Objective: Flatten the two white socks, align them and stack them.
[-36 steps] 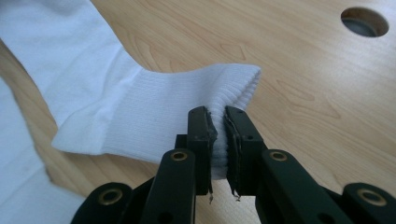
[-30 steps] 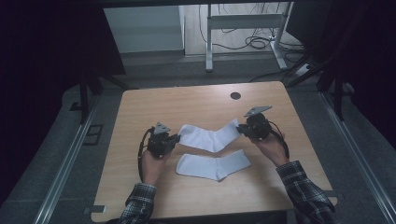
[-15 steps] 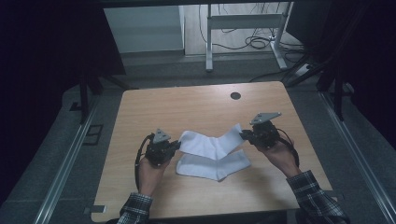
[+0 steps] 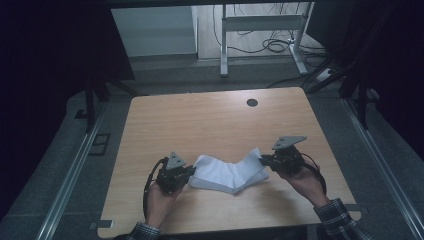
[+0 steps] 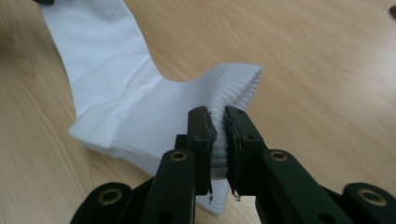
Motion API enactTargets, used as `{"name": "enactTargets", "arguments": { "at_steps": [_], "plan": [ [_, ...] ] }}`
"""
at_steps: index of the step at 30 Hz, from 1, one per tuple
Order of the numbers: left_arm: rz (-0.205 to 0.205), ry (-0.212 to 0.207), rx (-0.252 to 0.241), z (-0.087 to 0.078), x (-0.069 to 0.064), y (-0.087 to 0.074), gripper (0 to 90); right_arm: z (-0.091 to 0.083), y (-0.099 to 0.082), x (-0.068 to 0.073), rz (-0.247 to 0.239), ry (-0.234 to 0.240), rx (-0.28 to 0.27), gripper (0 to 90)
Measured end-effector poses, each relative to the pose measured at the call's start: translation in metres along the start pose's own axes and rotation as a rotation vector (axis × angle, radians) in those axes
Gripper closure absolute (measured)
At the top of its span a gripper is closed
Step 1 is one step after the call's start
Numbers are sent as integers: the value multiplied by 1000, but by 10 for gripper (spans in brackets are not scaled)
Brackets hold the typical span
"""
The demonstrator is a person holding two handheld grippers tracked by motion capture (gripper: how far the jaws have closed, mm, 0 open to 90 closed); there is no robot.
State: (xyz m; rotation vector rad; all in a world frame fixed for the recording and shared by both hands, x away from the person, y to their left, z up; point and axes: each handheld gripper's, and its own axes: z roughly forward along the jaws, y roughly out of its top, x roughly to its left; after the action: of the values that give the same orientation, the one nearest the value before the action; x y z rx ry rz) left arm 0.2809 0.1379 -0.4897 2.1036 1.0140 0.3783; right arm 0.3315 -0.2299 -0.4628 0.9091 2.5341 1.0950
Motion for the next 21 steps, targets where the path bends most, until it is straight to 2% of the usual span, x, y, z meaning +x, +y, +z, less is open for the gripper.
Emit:
{"name": "enactTargets", "arguments": {
  "at_steps": [5, 9, 14, 18, 21],
  "plan": [
    [-3, 4, 33, 7, 0, -8, 856, 15, -12, 2, 11, 16, 39, 794],
    [6, 10, 60, 12, -2, -11, 856, 24, -18, 1, 4, 0, 75, 792],
    [11, 33, 97, 16, -7, -15, 836, 30, -25, -3, 13, -12, 92, 754],
    [22, 59, 152, 20, -9, -19, 772, 36, -32, -5, 15, -22, 132, 689],
    [13, 74, 155, 18, -10, -19, 666, 35, -33, -7, 25, -27, 130, 639]
  ]
}}
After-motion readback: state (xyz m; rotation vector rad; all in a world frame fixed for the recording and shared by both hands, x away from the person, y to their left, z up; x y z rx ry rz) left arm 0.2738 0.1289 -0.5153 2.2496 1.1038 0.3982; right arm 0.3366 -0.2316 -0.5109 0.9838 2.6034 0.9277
